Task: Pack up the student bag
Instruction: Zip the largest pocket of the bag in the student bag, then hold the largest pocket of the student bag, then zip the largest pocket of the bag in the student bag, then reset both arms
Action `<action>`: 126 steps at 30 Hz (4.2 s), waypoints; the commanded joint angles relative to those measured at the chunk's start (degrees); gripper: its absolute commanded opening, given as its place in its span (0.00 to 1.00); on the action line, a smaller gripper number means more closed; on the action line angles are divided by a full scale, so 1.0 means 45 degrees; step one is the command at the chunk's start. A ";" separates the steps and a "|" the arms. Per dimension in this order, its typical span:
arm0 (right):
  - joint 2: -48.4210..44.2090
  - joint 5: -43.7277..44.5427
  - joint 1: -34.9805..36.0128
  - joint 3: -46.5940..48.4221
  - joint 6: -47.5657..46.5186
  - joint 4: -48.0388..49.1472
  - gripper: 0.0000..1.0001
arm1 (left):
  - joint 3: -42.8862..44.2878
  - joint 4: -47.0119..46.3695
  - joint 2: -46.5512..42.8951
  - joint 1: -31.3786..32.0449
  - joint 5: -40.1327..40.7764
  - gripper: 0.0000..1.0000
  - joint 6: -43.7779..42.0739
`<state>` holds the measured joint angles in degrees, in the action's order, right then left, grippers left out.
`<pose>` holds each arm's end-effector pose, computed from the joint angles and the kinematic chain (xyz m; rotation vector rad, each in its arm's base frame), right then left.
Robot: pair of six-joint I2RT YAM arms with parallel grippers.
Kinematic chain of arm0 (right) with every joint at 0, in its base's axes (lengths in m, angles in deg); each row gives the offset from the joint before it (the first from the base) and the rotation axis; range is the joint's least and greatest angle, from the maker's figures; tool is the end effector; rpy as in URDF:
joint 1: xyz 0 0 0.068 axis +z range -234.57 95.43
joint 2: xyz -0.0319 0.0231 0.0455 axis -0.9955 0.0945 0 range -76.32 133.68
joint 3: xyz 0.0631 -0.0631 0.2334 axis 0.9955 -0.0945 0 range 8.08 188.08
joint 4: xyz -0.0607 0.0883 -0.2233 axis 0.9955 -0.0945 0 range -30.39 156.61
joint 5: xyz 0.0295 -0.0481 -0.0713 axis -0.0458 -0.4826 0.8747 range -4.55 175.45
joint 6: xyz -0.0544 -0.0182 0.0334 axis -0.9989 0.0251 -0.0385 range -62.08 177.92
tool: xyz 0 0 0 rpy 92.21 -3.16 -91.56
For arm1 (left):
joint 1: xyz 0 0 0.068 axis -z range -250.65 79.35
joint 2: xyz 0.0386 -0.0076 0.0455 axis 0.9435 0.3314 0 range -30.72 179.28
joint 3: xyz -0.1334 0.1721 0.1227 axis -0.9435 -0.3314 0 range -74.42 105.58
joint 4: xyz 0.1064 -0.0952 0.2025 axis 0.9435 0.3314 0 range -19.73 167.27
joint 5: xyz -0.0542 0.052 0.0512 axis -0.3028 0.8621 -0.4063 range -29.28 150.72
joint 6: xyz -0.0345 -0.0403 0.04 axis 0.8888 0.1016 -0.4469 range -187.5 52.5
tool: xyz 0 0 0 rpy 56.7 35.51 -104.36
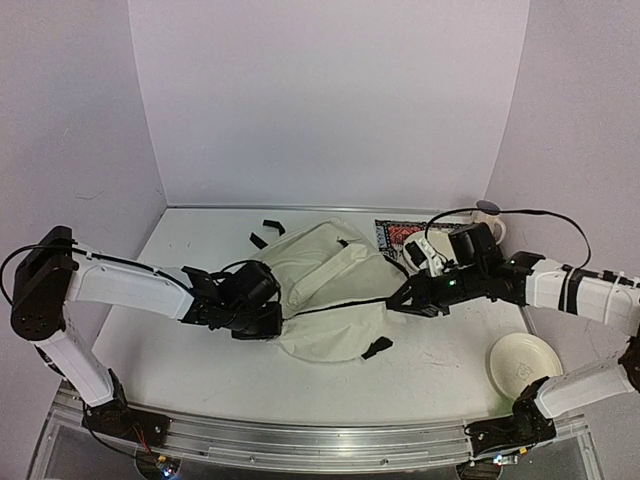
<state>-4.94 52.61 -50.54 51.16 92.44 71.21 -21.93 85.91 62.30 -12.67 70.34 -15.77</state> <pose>0.2182 0.1819 0.2373 -0.4013 2.1333 1.3032 0.1754 -0.2638 0.1447 0.0758 2.6192 -0.5244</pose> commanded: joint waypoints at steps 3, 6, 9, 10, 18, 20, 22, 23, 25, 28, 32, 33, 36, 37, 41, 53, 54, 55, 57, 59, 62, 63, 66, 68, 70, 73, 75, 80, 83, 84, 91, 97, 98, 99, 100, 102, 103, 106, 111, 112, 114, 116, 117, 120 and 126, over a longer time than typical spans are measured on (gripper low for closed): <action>-0.0152 0.1101 0.1023 0.1499 -0.2230 -0.1461 0.42 | 0.1482 0.0566 0.0280 0.1272 -0.1197 0.00 -0.1464; -0.0272 0.1788 0.1499 0.1729 -0.3397 -0.1807 0.52 | 0.2011 -0.0188 0.0329 0.1741 -0.1993 0.00 -0.1610; -0.0591 0.2049 0.2044 0.1830 -0.4966 -0.1665 0.64 | 0.1985 -0.1528 0.0120 0.1910 -0.3290 0.00 -0.1615; -0.0652 0.2206 0.2160 0.1869 -0.5442 -0.1654 0.66 | 0.1958 -0.1887 0.0025 0.1919 -0.3554 0.00 -0.1598; -0.0601 0.3151 0.3765 0.0747 -0.9450 0.0193 0.71 | 0.1664 -0.2167 -0.0093 0.1852 -0.3163 0.00 -0.1408; -0.0655 0.3580 0.4318 0.0204 -1.0129 0.1106 0.70 | 0.1703 -0.2164 -0.0021 0.1835 -0.3201 0.00 -0.1353; -0.0662 0.4019 0.4819 -0.0479 -1.0818 0.2176 0.69 | 0.1787 -0.2191 0.0053 0.1824 -0.3280 0.00 -0.1305; -0.0641 0.4282 0.5029 -0.0790 -1.1132 0.2872 0.68 | 0.1828 -0.2231 0.0065 0.1823 -0.3332 0.00 -0.1288; -0.0519 0.4835 0.5431 -0.1456 -1.1782 0.4060 0.66 | 0.1868 -0.2363 0.0057 0.1823 -0.3473 0.00 -0.1247; -0.0059 0.6311 0.6122 -0.1940 -1.2804 0.5395 0.65 | 0.1826 -0.2641 -0.0066 0.1733 -0.3681 0.00 -0.1168; 0.0964 0.8199 0.6741 -0.1788 -1.4023 0.5939 0.64 | 0.1306 -0.3281 -0.0372 0.1301 -0.4150 0.00 -0.0709; 0.1227 0.8567 0.6902 -0.1739 -1.4356 0.6050 0.64 | 0.1157 -0.3508 -0.0434 0.1178 -0.4333 0.00 -0.0609; 0.1967 0.9364 0.7204 -0.1502 -1.4887 0.6345 0.63 | 0.1148 -0.3887 -0.0393 0.1049 -0.4600 0.00 -0.0552; 0.2202 0.9604 0.7264 -0.1431 -1.4996 0.6410 0.62 | 0.1223 -0.3898 -0.0321 0.1042 -0.4723 0.00 -0.0557; 0.2986 1.0303 0.7559 -0.1176 -1.5381 0.6589 0.54 | 0.1305 -0.4060 -0.0151 0.1022 -0.5051 0.00 -0.0507; 0.2779 1.1096 0.8160 -0.1559 -1.5654 0.6699 0.00 | 0.0916 -0.2962 -0.0273 -0.0301 -0.4625 0.00 -0.0783; 0.2551 1.0991 0.8160 -0.1615 -1.5598 0.6501 0.00 | 0.0994 -0.2482 -0.0221 -0.0485 -0.4230 0.00 -0.0981; 0.2335 1.0923 0.8163 -0.1665 -1.5537 0.6259 0.00 | 0.1095 -0.2033 -0.0148 -0.0640 -0.3865 0.00 -0.1166; 0.1985 1.0810 0.8161 -0.1736 -1.5396 0.5803 0.00 | 0.1262 -0.1190 0.0078 -0.1006 -0.3278 0.00 -0.1515; 0.1669 1.0668 0.8162 -0.1767 -1.5219 0.5350 0.00 | 0.1247 -0.0871 0.0291 -0.1368 -0.3040 0.00 -0.1667; 0.1156 1.0652 0.8164 -0.1964 -1.4991 0.5060 0.00 | 0.1212 -0.0332 0.0609 -0.1771 -0.2531 0.00 -0.1890; 0.1020 1.0708 0.8167 -0.2032 -1.4923 0.5032 0.00 | 0.1184 -0.0119 0.0689 -0.1867 -0.2344 0.00 -0.1935; 0.0620 1.0796 0.8168 -0.2170 -1.4774 0.4968 0.00 | 0.0997 0.0541 0.0729 -0.2021 -0.1328 0.00 -0.2005; 0.0524 1.0638 0.8160 -0.2130 -1.4638 0.4904 0.00 | 0.0852 0.1123 0.0621 -0.2129 -0.0582 0.00 -0.1938; 0.0650 1.0244 0.8163 -0.1890 -1.4444 0.4795 0.00 | 0.0725 0.1750 0.0422 -0.2239 0.0261 0.00 -0.1789; 0.1266 0.9233 0.8179 -0.1108 -1.4086 0.4710 0.00 | 0.0582 0.2532 -0.0266 -0.2411 0.1387 0.00 -0.1631; 0.1907 0.8559 0.8192 -0.0475 -1.3911 0.4724 0.00 | 0.0438 0.2873 -0.0858 -0.2531 0.2055 0.00 -0.1513; 0.3612 0.7752 0.8333 0.1102 -1.3784 0.4723 0.00 | -0.0426 0.3254 -0.1906 -0.3118 0.2740 0.00 -0.1162; 0.4337 0.7069 0.8336 0.2024 -1.3418 0.4609 0.00 | -0.1058 0.3292 -0.2347 -0.3355 0.3110 0.00 -0.0843; 0.4492 0.6843 0.8336 0.2286 -1.3259 0.4545 0.00 | -0.1255 0.3310 -0.2528 -0.3490 0.3246 0.00 -0.0763; 0.5692 0.5690 0.8337 0.4591 -1.2413 0.3699 0.03 | -0.2399 0.3312 -0.3923 -0.5293 0.3734 0.00 -0.0552; 0.6636 0.6509 0.8303 0.6508 -1.1617 0.2283 0.24 | -0.2089 0.3307 -0.4360 -0.5952 0.3921 0.05 -0.1057; 0.6650 0.6749 0.8272 0.6653 -1.1578 0.2151 0.29 | -0.2001 0.3304 -0.4460 -0.5964 0.3938 0.09 -0.1080; 0.6606 0.7044 0.8203 0.6745 -1.1495 0.2085 0.34 | -0.1924 0.3304 -0.4558 -0.5970 0.3962 0.13 -0.1112; 0.6522 0.7153 0.8113 0.6796 -1.1418 0.2047 0.40 | -0.1824 0.3303 -0.4660 -0.5994 0.3993 0.17 -0.1150; 0.6283 0.7357 0.7835 0.6830 -1.1212 0.1991 0.52 | -0.1628 0.3302 -0.4882 -0.6061 0.4022 0.25 -0.1219; 0.6142 0.7626 0.7649 0.6803 -1.1049 0.1986 0.56 | -0.1510 0.3302 -0.4961 -0.6101 0.4024 0.29 -0.1256; 0.5623 0.8000 0.6602 0.6610 -1.0250 0.1970 0.63 | -0.1261 0.3303 -0.5192 -0.6201 0.4000 0.44 -0.1390; 0.4431 0.8580 0.4618 0.5716 -0.9045 0.1946 0.75 | -0.0966 0.3319 -0.5787 -0.6262 0.3643 0.80 -0.1624; 0.4176 0.8755 0.4310 0.5504 -0.8928 0.1946 0.78 | -0.0944 0.3321 -0.5929 -0.6263 0.3618 0.86 -0.1671; 0.3628 0.9225 0.3545 0.5080 -0.8563 0.1946 0.83 | -0.0912 0.3323 -0.6280 -0.6317 0.3613 0.96 -0.1770; 0.3075 0.9498 0.2612 0.4709 -0.8033 0.1926 0.88 | -0.0938 0.3322 -0.6553 -0.6494 0.3527 0.99 -0.1879; 0.2859 0.9613 0.2220 0.4504 -0.7756 0.1901 0.90 | -0.0967 0.3320 -0.6702 -0.6685 0.3478 0.99 -0.1904; 0.1914 1.0032 0.0797 0.3945 -0.6687 0.1741 0.98 | -0.1094 0.3302 -0.7272 -0.7287 0.3139 1.00 -0.1997; -0.0696 1.0729 -0.1658 0.2336 -0.5103 0.1491 0.98 | -0.1521 0.3283 -0.9801 -0.7630 0.3429 1.00 -0.2072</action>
<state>0.04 96.82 -53.37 65.37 62.65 79.43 -28.77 100.91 26.34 -46.70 84.76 -24.04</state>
